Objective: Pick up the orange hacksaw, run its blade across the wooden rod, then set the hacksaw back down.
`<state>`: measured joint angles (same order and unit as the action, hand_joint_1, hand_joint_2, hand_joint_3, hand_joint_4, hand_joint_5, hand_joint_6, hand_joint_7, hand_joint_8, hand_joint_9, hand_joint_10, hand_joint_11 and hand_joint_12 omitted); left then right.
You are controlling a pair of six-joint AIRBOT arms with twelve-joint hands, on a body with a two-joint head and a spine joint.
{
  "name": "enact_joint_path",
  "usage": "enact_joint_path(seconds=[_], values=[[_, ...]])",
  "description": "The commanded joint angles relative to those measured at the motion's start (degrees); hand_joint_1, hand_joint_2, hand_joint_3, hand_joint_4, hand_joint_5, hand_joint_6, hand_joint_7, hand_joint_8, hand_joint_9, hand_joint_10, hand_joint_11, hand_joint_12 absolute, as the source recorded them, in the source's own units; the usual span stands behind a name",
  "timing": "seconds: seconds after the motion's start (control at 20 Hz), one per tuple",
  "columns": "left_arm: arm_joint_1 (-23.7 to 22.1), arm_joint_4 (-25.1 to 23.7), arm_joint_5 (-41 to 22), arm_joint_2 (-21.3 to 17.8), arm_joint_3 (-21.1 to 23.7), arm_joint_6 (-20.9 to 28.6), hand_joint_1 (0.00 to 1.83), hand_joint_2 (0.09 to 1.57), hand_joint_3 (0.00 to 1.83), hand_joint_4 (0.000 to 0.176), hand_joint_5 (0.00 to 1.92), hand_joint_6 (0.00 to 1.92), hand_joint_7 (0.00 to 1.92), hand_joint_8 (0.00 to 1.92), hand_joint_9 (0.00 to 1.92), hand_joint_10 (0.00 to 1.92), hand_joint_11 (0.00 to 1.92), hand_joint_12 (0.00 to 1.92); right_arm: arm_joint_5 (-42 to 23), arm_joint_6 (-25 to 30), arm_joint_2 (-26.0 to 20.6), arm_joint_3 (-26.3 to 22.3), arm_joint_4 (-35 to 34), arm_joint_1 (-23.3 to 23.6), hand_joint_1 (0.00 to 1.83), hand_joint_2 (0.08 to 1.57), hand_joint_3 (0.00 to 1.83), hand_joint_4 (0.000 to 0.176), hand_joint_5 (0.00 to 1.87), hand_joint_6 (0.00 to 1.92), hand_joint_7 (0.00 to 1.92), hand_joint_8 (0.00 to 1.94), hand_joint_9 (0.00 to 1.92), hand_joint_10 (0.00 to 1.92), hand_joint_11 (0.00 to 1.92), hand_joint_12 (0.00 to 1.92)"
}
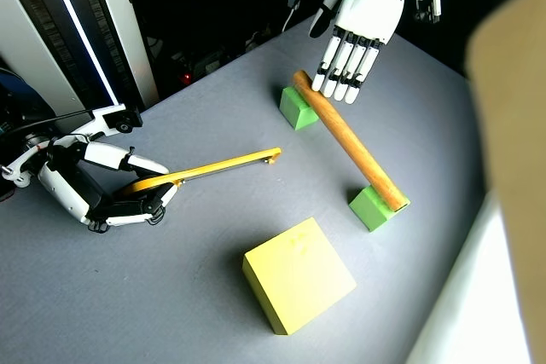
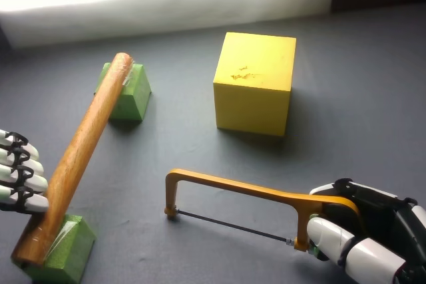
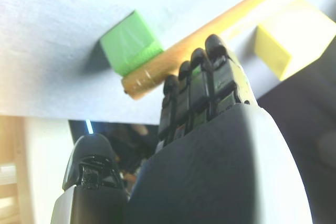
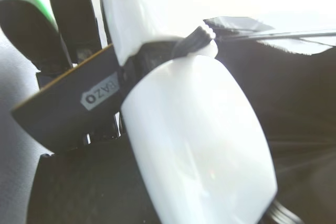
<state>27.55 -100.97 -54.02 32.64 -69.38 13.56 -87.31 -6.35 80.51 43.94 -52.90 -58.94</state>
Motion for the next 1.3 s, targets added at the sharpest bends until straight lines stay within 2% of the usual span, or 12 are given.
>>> enact_joint_path(seconds=[0.0,0.1,0.2,0.25,0.3,0.35,0.45,0.55,0.9,0.95,1.1,1.25], values=[[-0.4,2.9,-0.9,-0.3,0.0,0.0,0.11,1.26,0.0,0.0,0.13,0.01,0.14,0.01,0.14,0.01,0.0,0.38,-5.0,0.9,0.0,-0.2,4.6,0.0,1.23,1.13,0.0,0.0,0.84,1.11,1.06,0.98,1.08,0.77,0.92,1.33],[-1.4,5.0,-0.5,-0.3,0.1,0.0,0.09,1.27,0.0,0.0,0.1,0.0,0.11,0.0,0.11,0.0,0.0,0.33,-5.1,0.3,-0.3,-0.2,4.6,-0.2,1.17,1.21,0.01,0.0,0.73,1.34,0.88,1.18,0.9,0.7,0.72,1.41],[-2.0,6.1,-0.2,-0.1,0.1,0.0,0.09,1.27,0.0,0.0,0.1,0.0,0.11,0.0,0.11,0.0,0.0,0.33,-5.2,0.0,-0.7,-0.1,4.6,-0.3,1.17,1.21,0.01,0.0,0.73,1.34,0.88,1.18,0.9,0.7,0.72,1.41],[-2.5,7.2,-0.1,0.2,0.1,0.0,0.09,1.27,0.0,0.0,0.1,0.0,0.1,0.0,0.1,0.0,0.0,0.3,-5.5,-0.3,-0.9,0.0,4.6,-0.3,1.06,1.19,0.0,0.0,0.56,0.62,0.61,0.56,0.66,0.53,0.42,1.42],[-2.8,7.7,0.3,0.3,0.1,0.0,0.09,1.27,0.0,0.0,0.1,0.0,0.1,0.0,0.1,0.0,0.0,0.3,-5.5,-0.3,-1.0,0.1,4.6,-0.3,1.06,1.19,0.0,0.0,0.56,0.62,0.61,0.56,0.66,0.53,0.42,1.42],[-3.5,7.8,0.2,0.6,0.0,0.0,0.11,1.28,0.0,0.0,0.1,0.0,0.09,0.0,0.09,0.0,0.0,0.27,-5.7,-0.3,-1.2,0.2,4.6,-0.3,0.99,1.12,0.0,0.0,0.4,0.06,0.33,0.05,0.3,0.11,0.02,1.13],[-3.8,9.6,0.4,1.0,0.0,0.0,0.12,1.27,0.0,0.0,0.11,0.01,0.11,0.01,0.1,0.01,0.0,0.29,-6.0,-0.2,-1.2,0.2,4.3,-0.2,1.02,1.04,0.0,0.0,0.32,0.0,0.24,0.0,0.23,0.01,0.0,0.9],[-3.5,11.6,0.5,2.0,-0.4,-0.5,0.09,1.27,0.0,0.0,0.11,0.0,0.11,0.0,0.1,0.01,0.0,0.29,-6.2,-0.7,-1.3,0.2,4.3,-0.2,0.95,0.99,0.0,0.0,0.13,0.0,0.07,0.0,0.05,0.0,0.0,0.41],[-1.8,24.8,-0.9,6.4,-2.9,-4.9,0.11,1.27,0.0,0.0,0.12,0.0,0.1,0.0,0.09,0.0,0.0,0.31,-6.3,-5.9,-5.2,-0.5,6.8,1.1,0.82,0.91,0.0,0.0,0.09,0.0,0.0,0.0,0.01,0.0,0.0,0.23],[-1.5,26.3,-1.1,7.0,-3.2,-5.6,0.13,1.26,0.0,0.0,0.15,0.01,0.13,0.01,0.11,0.01,0.0,0.34,-5.8,-6.9,-6.2,-0.9,7.4,1.4,0.8,0.89,0.0,0.011,0.08,0.0,0.0,0.0,0.0,0.0,0.0,0.2],[0.0,35.3,-1.4,9.5,-3.7,-9.5,0.12,1.27,0.0,0.0,0.13,0.0,0.1,0.0,0.09,0.0,0.0,0.26,-1.5,-12.0,-11.7,-1.3,13.9,3.8,0.8,0.88,0.0,0.007,0.06,0.0,0.0,0.0,0.0,0.0,0.0,0.08],[1.3,43.6,-4.3,11.5,-4.3,-14.9,0.08,1.27,0.0,0.0,0.11,0.0,0.08,0.0,0.08,0.0,0.0,0.21,6.8,-15.2,-16.4,-1.3,21.4,7.7,0.76,0.9,0.0,0.0,0.09,0.0,0.0,0.0,0.0,0.0,0.0,0.18]])
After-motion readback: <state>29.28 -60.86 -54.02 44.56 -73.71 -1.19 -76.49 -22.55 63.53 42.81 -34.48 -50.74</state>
